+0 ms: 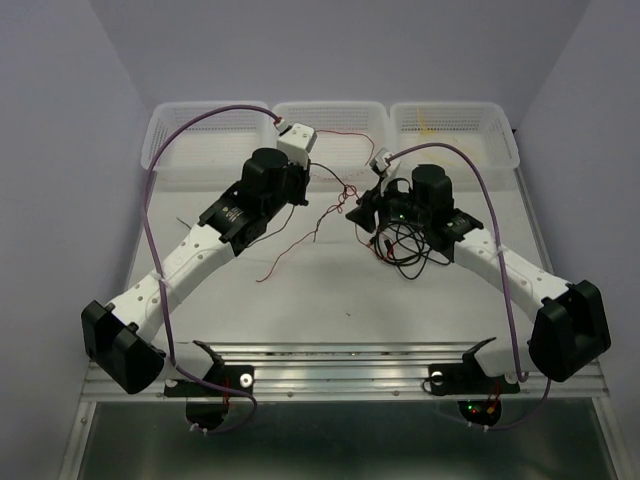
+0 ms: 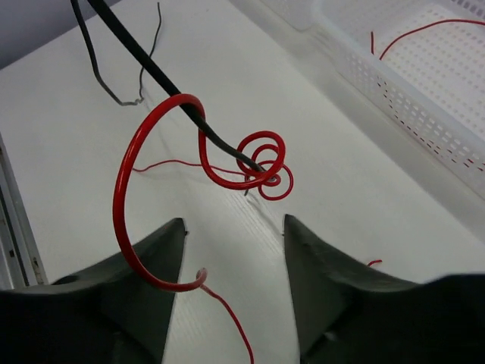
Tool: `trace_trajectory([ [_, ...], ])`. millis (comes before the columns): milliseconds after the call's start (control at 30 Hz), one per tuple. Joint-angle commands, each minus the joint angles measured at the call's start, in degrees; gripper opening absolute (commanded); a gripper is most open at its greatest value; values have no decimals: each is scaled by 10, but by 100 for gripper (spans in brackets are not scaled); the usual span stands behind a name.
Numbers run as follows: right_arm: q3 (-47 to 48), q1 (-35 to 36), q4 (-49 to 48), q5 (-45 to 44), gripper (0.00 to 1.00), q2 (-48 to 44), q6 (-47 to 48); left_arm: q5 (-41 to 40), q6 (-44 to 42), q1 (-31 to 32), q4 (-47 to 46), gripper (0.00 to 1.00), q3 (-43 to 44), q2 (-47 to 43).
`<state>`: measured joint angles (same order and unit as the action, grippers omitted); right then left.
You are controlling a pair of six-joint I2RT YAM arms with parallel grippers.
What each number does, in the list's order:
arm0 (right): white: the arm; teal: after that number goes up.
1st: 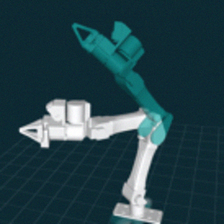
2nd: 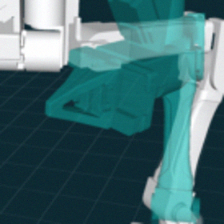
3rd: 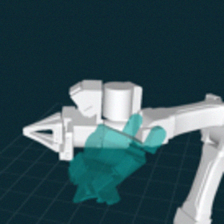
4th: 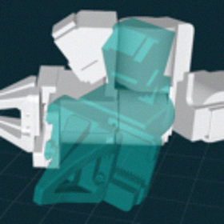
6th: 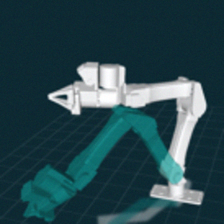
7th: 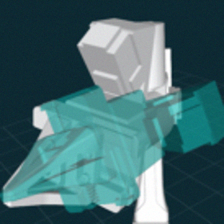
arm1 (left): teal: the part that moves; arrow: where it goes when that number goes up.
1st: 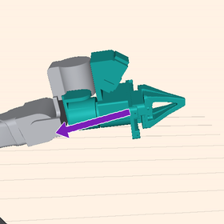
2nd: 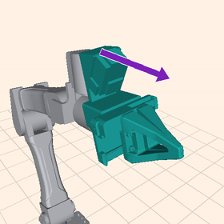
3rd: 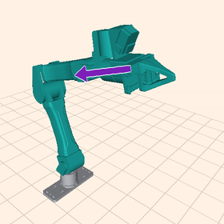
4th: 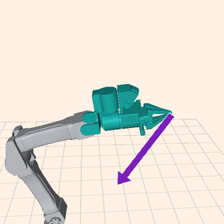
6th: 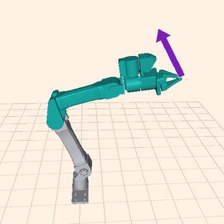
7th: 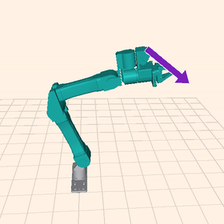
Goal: Untangle the cables
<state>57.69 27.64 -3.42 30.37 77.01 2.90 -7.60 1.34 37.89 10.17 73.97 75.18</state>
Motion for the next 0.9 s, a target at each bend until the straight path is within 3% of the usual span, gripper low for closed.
trace_trajectory([
  [0,26,13,-24,-66,48,9,-25,-4,-5,3,-15,0,27,-8],
  [33,23,13,-32,-86,41,9,-45,-4,-5,3,-15,0,24,-10],
  [100,16,13,-47,-108,2,11,-67,-1,-5,3,-16,0,21,-14],
  [200,16,13,-46,-139,1,13,-93,-6,0,3,-22,0,18,-19],
  [300,23,13,-18,-264,1,7,-136,-46,8,3,-13,0,23,-23],
  [367,20,-7,0,-299,1,3,-158,-79,17,3,2,0,29,-28],
  [500,-17,-92,2,-266,1,-8,-218,-158,55,-20,33,0,58,-35],
  [667,-69,-172,14,-261,1,-40,-243,-131,102,-147,75,0,107,-42],
  [867,-97,-260,18,-229,1,-47,-272,-110,112,-236,102,0,164,-35],
])
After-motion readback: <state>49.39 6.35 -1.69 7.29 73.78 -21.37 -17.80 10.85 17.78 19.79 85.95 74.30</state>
